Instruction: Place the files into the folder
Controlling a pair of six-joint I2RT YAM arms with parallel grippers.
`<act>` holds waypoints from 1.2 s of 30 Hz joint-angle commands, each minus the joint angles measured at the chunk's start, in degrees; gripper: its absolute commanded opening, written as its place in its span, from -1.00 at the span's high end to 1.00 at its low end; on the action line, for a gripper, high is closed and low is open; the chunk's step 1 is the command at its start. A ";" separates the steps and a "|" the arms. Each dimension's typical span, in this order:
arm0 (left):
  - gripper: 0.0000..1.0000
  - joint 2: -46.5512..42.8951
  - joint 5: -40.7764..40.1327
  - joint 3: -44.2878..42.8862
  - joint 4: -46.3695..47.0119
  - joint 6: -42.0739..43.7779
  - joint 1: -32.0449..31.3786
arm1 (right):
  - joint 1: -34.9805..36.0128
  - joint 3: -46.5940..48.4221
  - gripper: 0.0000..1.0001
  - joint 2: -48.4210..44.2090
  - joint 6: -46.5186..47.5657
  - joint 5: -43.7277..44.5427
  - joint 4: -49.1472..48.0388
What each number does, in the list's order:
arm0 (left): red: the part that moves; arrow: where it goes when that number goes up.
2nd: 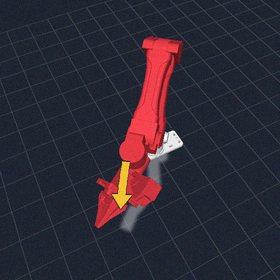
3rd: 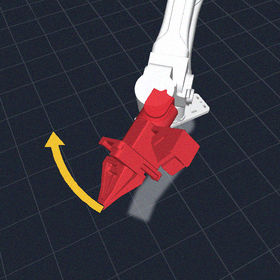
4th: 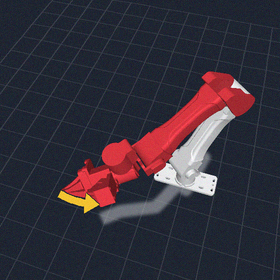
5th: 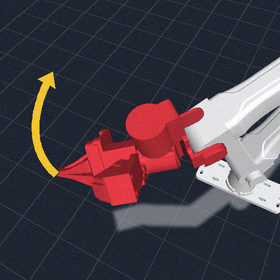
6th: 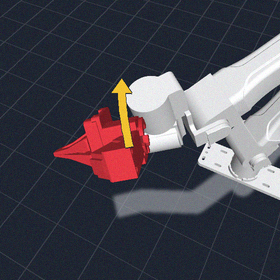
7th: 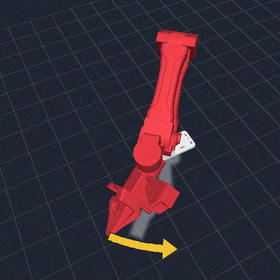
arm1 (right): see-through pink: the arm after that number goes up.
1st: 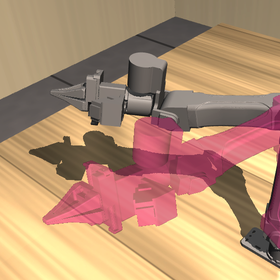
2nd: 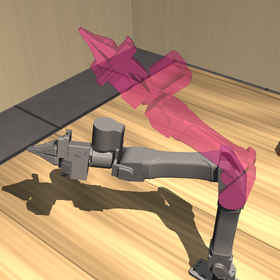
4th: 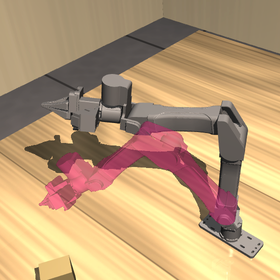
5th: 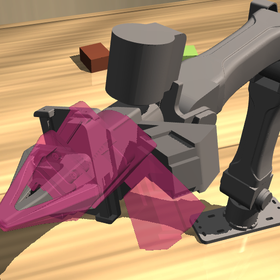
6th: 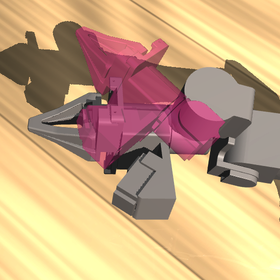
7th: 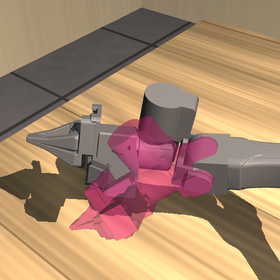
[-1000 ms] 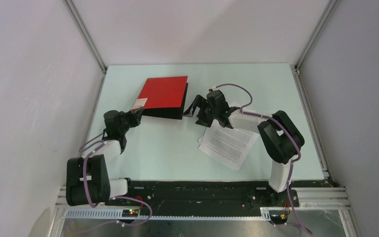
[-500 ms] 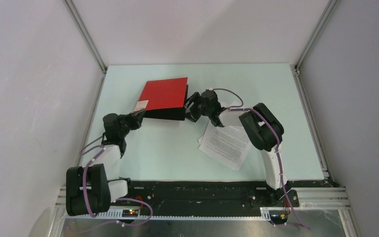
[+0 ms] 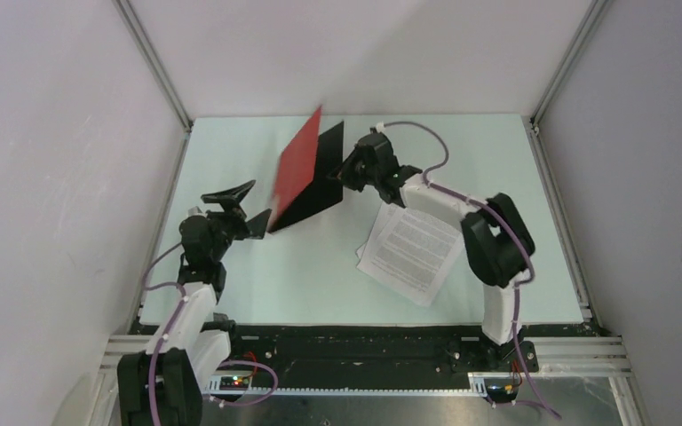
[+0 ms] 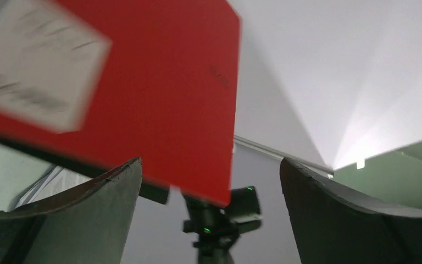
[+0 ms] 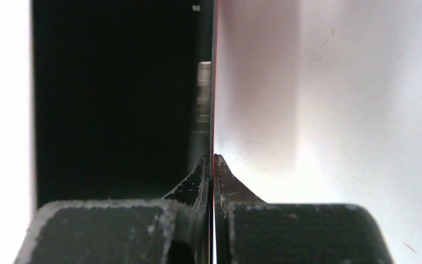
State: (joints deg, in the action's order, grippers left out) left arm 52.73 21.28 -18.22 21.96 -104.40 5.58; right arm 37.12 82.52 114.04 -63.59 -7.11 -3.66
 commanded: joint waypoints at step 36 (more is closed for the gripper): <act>-0.26 4.08 -11.39 -26.10 -40.15 53.53 -16.96 | 10.17 -2.05 1.00 -26.08 23.87 24.88 32.21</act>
State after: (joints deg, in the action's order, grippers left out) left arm 54.04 15.79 -45.80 -20.03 -51.42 -8.21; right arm 51.72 91.22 96.07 -28.53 31.51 41.15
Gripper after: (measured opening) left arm 0.642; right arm 0.017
